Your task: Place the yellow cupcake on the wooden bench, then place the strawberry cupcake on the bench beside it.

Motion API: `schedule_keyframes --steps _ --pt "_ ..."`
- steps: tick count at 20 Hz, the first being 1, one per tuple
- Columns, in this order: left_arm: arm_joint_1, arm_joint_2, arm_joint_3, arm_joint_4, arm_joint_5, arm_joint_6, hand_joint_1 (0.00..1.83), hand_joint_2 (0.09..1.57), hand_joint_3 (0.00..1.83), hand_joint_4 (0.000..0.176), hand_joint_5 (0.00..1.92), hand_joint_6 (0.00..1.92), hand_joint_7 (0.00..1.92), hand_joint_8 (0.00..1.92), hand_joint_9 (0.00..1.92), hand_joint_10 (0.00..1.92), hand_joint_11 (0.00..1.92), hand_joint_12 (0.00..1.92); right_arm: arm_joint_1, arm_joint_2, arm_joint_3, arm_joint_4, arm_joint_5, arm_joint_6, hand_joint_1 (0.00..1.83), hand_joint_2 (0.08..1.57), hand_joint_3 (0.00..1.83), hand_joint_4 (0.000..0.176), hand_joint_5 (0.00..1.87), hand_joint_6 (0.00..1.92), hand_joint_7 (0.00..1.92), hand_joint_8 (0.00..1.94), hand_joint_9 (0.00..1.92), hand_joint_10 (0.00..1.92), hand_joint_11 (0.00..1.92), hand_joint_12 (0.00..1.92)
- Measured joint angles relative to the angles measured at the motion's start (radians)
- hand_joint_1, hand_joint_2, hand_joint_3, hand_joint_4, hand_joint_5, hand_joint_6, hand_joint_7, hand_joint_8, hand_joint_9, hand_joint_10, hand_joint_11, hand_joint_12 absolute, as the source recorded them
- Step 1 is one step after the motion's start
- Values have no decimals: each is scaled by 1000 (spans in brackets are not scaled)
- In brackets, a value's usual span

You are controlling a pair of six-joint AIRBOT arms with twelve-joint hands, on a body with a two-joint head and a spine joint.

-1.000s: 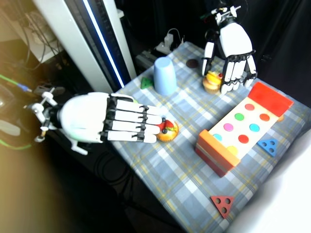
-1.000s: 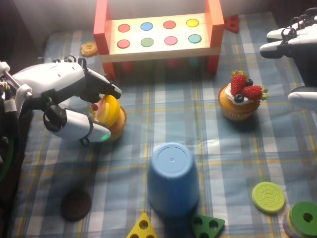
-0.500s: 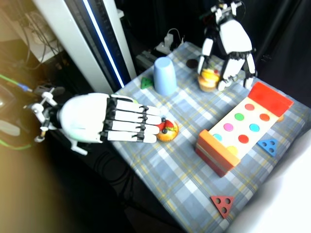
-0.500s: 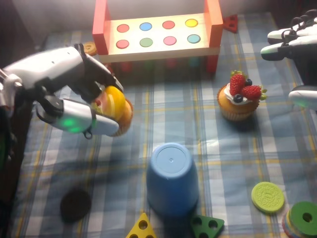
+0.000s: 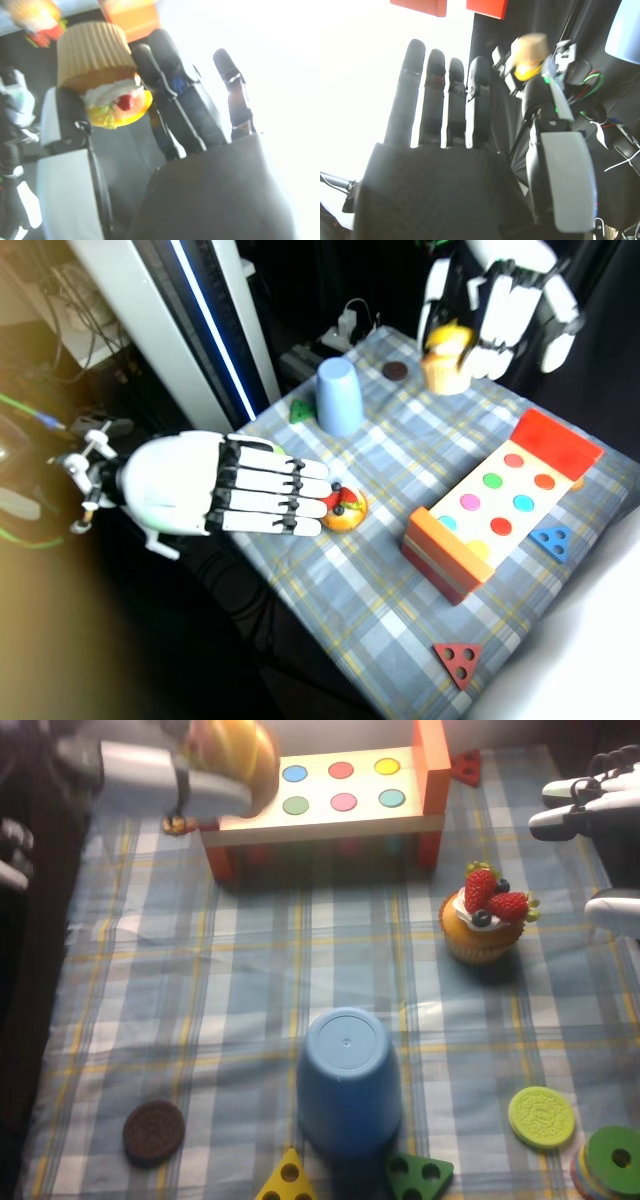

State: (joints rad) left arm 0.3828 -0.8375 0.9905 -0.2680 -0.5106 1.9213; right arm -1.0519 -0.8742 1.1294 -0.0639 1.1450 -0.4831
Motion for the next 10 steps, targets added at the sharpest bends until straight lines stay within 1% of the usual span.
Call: schedule_keyframes --steps 1,2,3,4,5,6,7,8,9,10 --pt "-41 -24 38 -3 36 1 1102 1055 0 56 1096 778 1137 92 1062 5 31 1011 0 -1 2 0 1 0 628 1244 0 0 589 7 500 14 467 5 349 352" --pt "-72 -49 71 -27 72 21 1102 1055 0 56 1096 778 1137 92 1062 5 31 1011 0 -5 5 0 2 0 628 1244 0 0 589 7 500 14 467 5 349 352" --pt "-96 -76 105 -66 107 61 1087 1046 0 107 1124 733 1157 37 1066 6 70 1156 0 -10 7 1 1 2 625 1244 0 0 599 11 501 13 472 6 355 354" --pt "-121 -111 145 -137 156 153 1093 1047 0 86 1121 738 1144 13 1045 1 115 1200 0 -15 8 0 0 7 627 1246 1 0 599 10 497 10 465 3 351 352" --pt "-137 -145 185 -192 201 227 1077 1050 0 126 1110 758 1146 2 1051 5 119 1025 0 -19 10 -4 -2 9 632 1250 2 0 586 3 506 12 469 4 338 346" --pt "-144 -171 212 -236 229 278 1077 1050 0 126 1110 758 1146 2 1051 5 119 1025 0 -20 11 -4 -3 10 632 1250 2 0 586 3 506 12 469 4 338 346" --pt "-151 -214 256 -321 275 375 995 1013 0 25 947 297 1108 3 1002 0 153 860 0 -22 17 -3 -4 10 638 1252 2 0 575 0 506 6 455 0 313 334" --pt "-153 -237 280 -373 298 437 995 1013 0 25 947 297 1108 3 1002 0 153 860 0 -22 18 -3 -5 10 638 1252 2 0 575 0 506 6 455 0 313 334" --pt "-153 -268 311 -463 320 544 922 1035 0 32 922 17 1038 0 925 0 160 607 0 -22 18 0 -6 10 663 1254 1 0 573 0 507 3 471 5 346 348" --pt "-153 -290 336 -536 334 634 922 1035 0 32 922 17 1038 0 925 0 160 607 0 -22 18 -1 -6 10 663 1254 1 0 573 0 507 3 471 5 346 348"
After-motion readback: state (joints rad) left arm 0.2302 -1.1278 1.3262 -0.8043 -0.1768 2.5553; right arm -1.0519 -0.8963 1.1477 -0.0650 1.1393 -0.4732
